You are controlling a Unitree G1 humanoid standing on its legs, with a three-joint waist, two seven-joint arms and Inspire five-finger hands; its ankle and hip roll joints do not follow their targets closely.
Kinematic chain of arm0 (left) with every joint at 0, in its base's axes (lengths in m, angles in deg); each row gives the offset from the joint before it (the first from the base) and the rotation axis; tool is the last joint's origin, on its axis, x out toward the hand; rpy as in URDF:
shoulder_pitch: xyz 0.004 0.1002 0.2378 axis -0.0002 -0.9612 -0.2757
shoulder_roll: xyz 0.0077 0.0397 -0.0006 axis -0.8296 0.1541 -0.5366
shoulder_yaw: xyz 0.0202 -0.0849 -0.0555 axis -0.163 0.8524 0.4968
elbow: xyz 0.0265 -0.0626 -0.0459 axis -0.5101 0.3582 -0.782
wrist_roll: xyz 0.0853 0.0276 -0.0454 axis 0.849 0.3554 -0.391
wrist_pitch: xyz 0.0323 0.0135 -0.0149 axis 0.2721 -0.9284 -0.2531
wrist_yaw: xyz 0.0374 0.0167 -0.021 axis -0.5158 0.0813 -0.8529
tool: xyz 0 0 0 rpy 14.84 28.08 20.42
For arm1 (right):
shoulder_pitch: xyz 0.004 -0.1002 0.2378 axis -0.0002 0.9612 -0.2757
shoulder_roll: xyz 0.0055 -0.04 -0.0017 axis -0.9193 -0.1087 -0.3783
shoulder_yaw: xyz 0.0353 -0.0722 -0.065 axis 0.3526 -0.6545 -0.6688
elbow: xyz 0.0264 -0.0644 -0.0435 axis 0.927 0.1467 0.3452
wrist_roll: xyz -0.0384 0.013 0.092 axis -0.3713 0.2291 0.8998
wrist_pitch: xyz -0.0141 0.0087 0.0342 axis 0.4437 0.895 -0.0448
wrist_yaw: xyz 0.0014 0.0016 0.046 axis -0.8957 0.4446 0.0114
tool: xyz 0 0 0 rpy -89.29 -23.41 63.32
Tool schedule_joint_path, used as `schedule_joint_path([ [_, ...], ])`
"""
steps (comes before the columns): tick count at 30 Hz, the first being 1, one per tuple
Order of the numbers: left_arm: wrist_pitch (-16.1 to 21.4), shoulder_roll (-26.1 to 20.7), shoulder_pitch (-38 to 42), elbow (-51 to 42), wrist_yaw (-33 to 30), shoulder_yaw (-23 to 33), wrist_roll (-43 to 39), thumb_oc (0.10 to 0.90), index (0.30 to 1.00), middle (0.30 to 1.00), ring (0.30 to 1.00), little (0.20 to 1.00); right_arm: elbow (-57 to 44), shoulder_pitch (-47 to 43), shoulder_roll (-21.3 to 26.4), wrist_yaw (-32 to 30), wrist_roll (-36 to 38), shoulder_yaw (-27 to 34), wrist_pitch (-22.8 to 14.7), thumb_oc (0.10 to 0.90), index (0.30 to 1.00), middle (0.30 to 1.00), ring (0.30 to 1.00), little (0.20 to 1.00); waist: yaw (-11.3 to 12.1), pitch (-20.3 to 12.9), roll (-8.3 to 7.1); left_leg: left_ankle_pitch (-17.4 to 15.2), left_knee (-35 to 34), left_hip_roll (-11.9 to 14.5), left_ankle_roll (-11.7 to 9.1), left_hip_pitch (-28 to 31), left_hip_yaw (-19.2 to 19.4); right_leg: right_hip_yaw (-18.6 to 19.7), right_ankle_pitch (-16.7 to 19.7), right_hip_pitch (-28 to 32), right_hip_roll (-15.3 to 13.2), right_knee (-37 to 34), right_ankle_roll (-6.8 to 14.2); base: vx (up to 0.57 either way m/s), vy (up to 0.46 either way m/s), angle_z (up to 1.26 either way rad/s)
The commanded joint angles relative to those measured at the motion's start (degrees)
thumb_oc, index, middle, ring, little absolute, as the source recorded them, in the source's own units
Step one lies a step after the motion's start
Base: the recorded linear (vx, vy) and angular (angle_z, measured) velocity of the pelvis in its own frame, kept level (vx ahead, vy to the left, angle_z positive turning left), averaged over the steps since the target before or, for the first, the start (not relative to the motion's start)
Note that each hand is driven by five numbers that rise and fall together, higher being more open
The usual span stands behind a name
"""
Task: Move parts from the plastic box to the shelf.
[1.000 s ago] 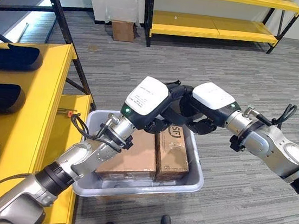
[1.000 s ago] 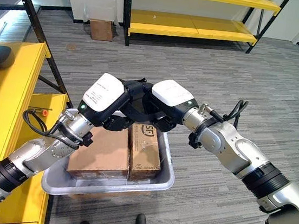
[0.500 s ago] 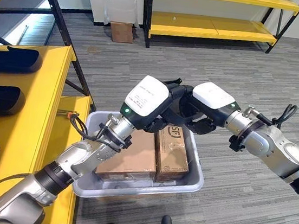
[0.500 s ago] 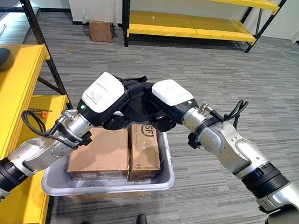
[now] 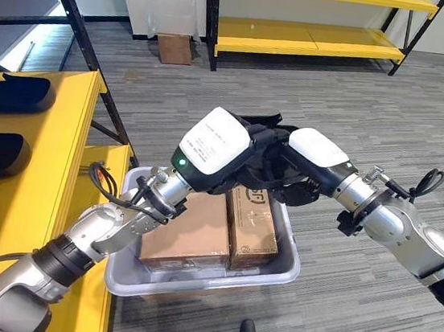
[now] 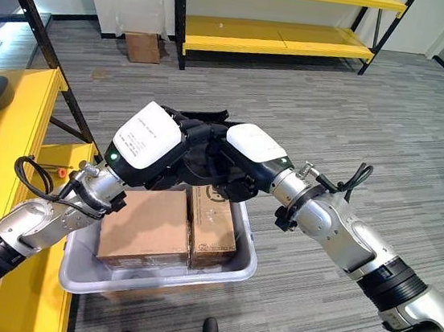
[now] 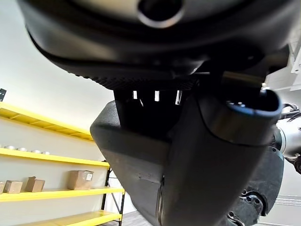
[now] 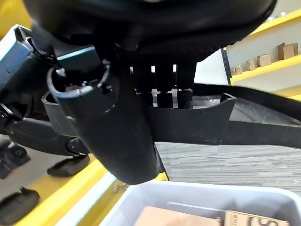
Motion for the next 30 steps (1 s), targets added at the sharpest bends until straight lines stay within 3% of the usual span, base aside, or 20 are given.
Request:
schedule_joint_path([
  [1,-4.0,-5.9,-0.8,10.1,-1.8,5.9,0.4,0.4,0.3,0.3,0.3,0.3,-5.2,-2.3,-0.1,-6.6,10.9,18.2,-4.0,0.9,1.0,1.0,1.0,1.0,-0.3,-6.5,0.19,-5.7,-0.4,4.6,-3.1,4.7,1.4,-1.9,-9.9,7.8,-3.1,-0.1,4.8,0.0,0.0,0.0],
  [17,-3.5,-11.8,-8.3,8.7,-1.8,14.5,0.7,0.4,0.3,0.3,0.3,0.3,-11.4,13.3,0.1,-6.5,14.7,33.2,-6.3,0.9,1.0,1.0,1.0,1.0,-1.7,-6.6,1.59,-5.8,-0.4,4.5,-3.2,4.7,2.2,-1.2,-9.6,7.0,-3.4,-0.1,5.1,0.0,0.0,-0.05],
  [30,-2.9,-14.5,-11.5,8.4,-1.2,18.4,0.9,0.4,0.3,0.3,0.3,0.3,-14.6,22.0,-3.3,-6.5,16.8,41.5,-7.6,0.9,1.0,1.0,1.0,1.0,-2.8,-6.7,2.57,-5.8,-0.4,4.4,-3.2,4.8,2.6,-0.5,-9.6,6.6,-3.4,-0.1,5.1,0.0,0.0,0.01],
])
